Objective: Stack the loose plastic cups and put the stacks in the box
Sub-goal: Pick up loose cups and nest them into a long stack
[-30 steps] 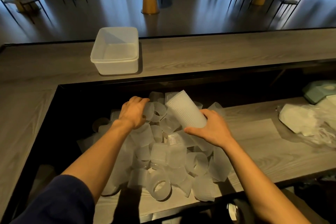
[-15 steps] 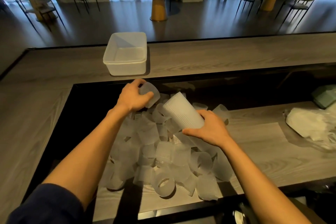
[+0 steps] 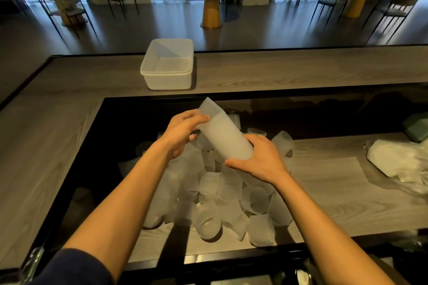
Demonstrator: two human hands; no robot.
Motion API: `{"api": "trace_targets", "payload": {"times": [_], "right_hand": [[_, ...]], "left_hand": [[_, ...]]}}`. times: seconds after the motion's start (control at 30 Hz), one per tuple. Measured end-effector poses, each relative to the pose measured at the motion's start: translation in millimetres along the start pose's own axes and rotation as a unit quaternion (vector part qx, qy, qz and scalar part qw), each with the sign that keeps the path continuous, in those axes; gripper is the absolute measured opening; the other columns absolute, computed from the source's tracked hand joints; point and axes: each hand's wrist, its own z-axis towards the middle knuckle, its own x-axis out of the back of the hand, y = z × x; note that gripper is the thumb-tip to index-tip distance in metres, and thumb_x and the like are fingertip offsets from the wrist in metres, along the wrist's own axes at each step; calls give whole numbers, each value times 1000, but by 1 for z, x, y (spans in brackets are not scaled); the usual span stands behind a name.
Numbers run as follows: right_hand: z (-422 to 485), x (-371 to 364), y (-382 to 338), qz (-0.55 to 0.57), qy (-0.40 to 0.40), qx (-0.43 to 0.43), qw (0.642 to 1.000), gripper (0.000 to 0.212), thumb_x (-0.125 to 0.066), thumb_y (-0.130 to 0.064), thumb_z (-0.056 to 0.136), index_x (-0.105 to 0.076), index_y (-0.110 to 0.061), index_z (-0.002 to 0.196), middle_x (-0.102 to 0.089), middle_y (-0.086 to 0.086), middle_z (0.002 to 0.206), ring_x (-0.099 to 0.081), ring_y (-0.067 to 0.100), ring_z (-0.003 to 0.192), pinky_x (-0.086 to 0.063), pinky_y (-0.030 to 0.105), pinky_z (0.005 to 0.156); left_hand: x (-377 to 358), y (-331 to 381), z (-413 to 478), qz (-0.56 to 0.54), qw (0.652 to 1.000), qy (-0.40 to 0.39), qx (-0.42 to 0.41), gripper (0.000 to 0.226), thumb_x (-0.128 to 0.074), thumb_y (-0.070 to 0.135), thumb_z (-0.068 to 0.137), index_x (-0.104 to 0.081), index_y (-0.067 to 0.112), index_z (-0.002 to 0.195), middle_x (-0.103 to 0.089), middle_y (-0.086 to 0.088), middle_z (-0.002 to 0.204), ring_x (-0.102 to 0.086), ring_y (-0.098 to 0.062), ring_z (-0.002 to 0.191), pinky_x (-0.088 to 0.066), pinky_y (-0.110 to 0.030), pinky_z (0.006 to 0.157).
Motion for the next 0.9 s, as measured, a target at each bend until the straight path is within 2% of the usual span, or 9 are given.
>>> {"api": "trace_targets", "payload": {"times": [0.1, 0.23, 0.33, 0.4, 0.5, 0.6, 0.73, 0.8, 0.9], "right_hand": [[-1, 1, 2, -11, -5, 10, 1000, 83, -78, -75, 58, -61, -30, 125, -60, -11, 115, -51, 7, 100, -52, 33, 82], [-7, 0, 1, -13, -27, 0, 1000, 90, -70, -83, 52, -60, -31, 125, -56, -9, 111, -53, 10, 97, -54, 35, 80], [-8, 0, 1, -14, -37, 6, 999, 83, -77, -77, 57, -60, -31, 124, -55, -8, 108, -53, 11, 95, -50, 31, 76], [-8, 1, 1, -14, -41, 11, 999, 81, -79, -74, 58, -60, -31, 124, -55, -8, 109, -53, 11, 96, -49, 30, 75], [-8, 2, 2, -13, -48, 12, 999, 84, -76, -78, 56, -59, -33, 125, -55, -7, 110, -53, 13, 98, -51, 32, 78], [-7, 2, 2, -16, -56, 13, 998, 88, -71, -81, 53, -59, -33, 126, -55, -8, 110, -54, 14, 100, -51, 32, 79], [-6, 1, 0, 6, -56, 23, 998, 82, -80, -74, 58, -60, -30, 124, -57, -9, 110, -53, 9, 98, -43, 23, 70], [-5, 2, 1, 9, -57, 21, 998, 82, -82, -71, 59, -60, -28, 125, -57, -8, 112, -53, 9, 97, -43, 22, 69], [-6, 3, 7, 8, -56, 15, 998, 84, -77, -77, 56, -61, -30, 124, -59, -9, 113, -55, 9, 98, -52, 29, 76]], "left_hand": [[5, -2, -3, 19, 1000, 14, 3, 35, -73, 23, 85, -71, 19, 120, -70, 0, 118, -63, -16, 114, -50, -29, 85], [9, -6, -7, 64, 998, 21, -11, 36, -72, 26, 84, -70, 24, 120, -66, 2, 119, -58, -17, 117, -49, -40, 100], [8, -5, -11, 78, 997, 15, -9, 27, -68, 28, 83, -73, 25, 110, -65, 1, 117, -58, -19, 115, -49, -39, 98], [10, -3, -11, 76, 997, 23, -14, 30, -68, 31, 80, -73, 24, 108, -65, -1, 120, -58, -20, 117, -50, -41, 100], [14, 0, -10, 83, 996, 22, -8, 27, -67, 30, 80, -72, 21, 105, -62, -4, 120, -55, -23, 116, -48, -35, 91], [13, 0, -13, 137, 991, -8, 6, 33, -67, 37, 75, -68, 21, 104, -59, -2, 117, -53, -24, 116, -45, -37, 94], [3, 1, -20, 129, 990, -45, 35, 23, -62, 42, 92, -61, 28, 110, -57, -4, 117, -56, -23, 111, -41, -44, 103], [2, 2, -21, 122, 989, -61, 54, 39, -57, 59, 92, -56, 31, 119, -56, 1, 122, -56, -19, 112, -37, -46, 107], [7, -3, -15, 108, 987, -81, 88, 81, -45, 81, 81, -44, 33, 147, -50, 6, 133, -54, -19, 121, -33, -48, 109]]}}
